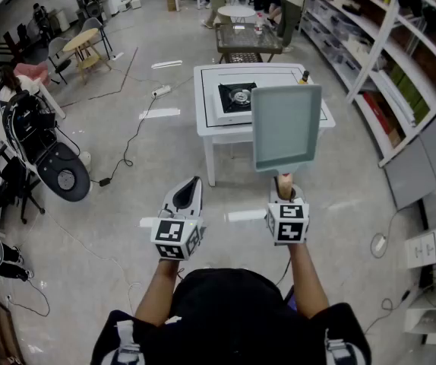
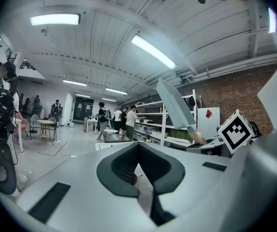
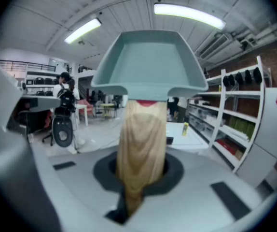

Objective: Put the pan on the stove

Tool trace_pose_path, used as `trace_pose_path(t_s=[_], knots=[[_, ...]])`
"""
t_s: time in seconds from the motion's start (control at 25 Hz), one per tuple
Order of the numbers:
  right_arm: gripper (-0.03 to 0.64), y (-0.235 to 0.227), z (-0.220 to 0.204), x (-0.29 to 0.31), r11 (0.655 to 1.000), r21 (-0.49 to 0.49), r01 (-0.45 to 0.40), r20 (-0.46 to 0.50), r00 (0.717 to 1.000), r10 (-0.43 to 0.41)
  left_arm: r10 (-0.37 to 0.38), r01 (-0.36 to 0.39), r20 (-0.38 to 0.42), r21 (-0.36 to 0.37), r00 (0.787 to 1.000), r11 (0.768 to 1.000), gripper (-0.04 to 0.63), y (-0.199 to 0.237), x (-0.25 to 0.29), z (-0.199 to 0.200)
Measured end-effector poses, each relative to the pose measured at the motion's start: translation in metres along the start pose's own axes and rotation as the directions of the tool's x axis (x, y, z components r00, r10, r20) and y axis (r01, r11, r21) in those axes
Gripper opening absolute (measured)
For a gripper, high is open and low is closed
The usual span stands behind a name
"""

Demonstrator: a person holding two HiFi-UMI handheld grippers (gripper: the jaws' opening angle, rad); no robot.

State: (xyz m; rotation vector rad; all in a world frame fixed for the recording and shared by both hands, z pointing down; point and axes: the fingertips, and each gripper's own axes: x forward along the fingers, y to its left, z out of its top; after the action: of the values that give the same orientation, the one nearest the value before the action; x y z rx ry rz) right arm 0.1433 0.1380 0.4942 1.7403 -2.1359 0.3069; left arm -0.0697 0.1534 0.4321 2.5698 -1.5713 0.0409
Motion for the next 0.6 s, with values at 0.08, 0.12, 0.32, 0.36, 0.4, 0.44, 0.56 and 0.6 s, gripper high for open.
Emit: trace_pose_path(t_s=[0.08, 0.12, 0.32, 0.36, 0.4, 0.44, 0.56, 0.6], knots=[[0.043, -0.004, 0.002, 0.000, 1.000, 0.000, 0.000, 0.001, 1.000, 0.000, 0.002, -0.002, -0.001, -0.002, 1.000, 1.000, 0.025, -0.002, 0.002, 0.001], [0.043, -0.005, 0.002, -0.001, 1.000, 0.000, 0.001, 0.001, 1.000, -0.001, 0.003, -0.003, -0.001, -0.005, 1.000, 1.000, 0.025, -0.003, 0.003, 0.001], [0.044, -0.012, -0.002, -0.004, 1.000, 0.015, -0.022, 0.005, 1.000, 0.022, 0.015, -0.015, -0.004, -0.019, 1.000, 1.000, 0.025, -0.014, 0.004, -0.004], [0.044, -0.014, -0.004, -0.005, 0.999, 0.019, -0.029, 0.005, 1.000, 0.029, 0.019, -0.019, -0.007, -0.020, 1.000, 1.000, 0.025, -0.017, 0.004, -0.006], [0.044, -0.017, -0.005, -0.005, 0.999, 0.019, -0.035, 0.004, 0.999, 0.035, 0.023, -0.023, -0.008, -0.020, 1.000, 1.000, 0.025, -0.020, 0.005, -0.008], [0.044, -0.020, -0.008, -0.006, 0.999, 0.016, -0.041, 0.002, 0.999, 0.041, 0.027, -0.028, -0.010, -0.022, 1.000, 0.999, 0.025, -0.023, 0.005, -0.010], [0.044, -0.028, -0.019, -0.005, 0.998, 0.007, -0.061, -0.006, 0.998, 0.061, 0.043, -0.043, -0.018, -0.023, 0.999, 0.999, 0.025, -0.033, 0.004, -0.022], [0.044, -0.031, -0.023, -0.003, 0.998, 0.004, -0.067, -0.010, 0.998, 0.067, 0.048, -0.048, -0.025, -0.023, 0.999, 0.999, 0.025, -0.036, 0.004, -0.028]])
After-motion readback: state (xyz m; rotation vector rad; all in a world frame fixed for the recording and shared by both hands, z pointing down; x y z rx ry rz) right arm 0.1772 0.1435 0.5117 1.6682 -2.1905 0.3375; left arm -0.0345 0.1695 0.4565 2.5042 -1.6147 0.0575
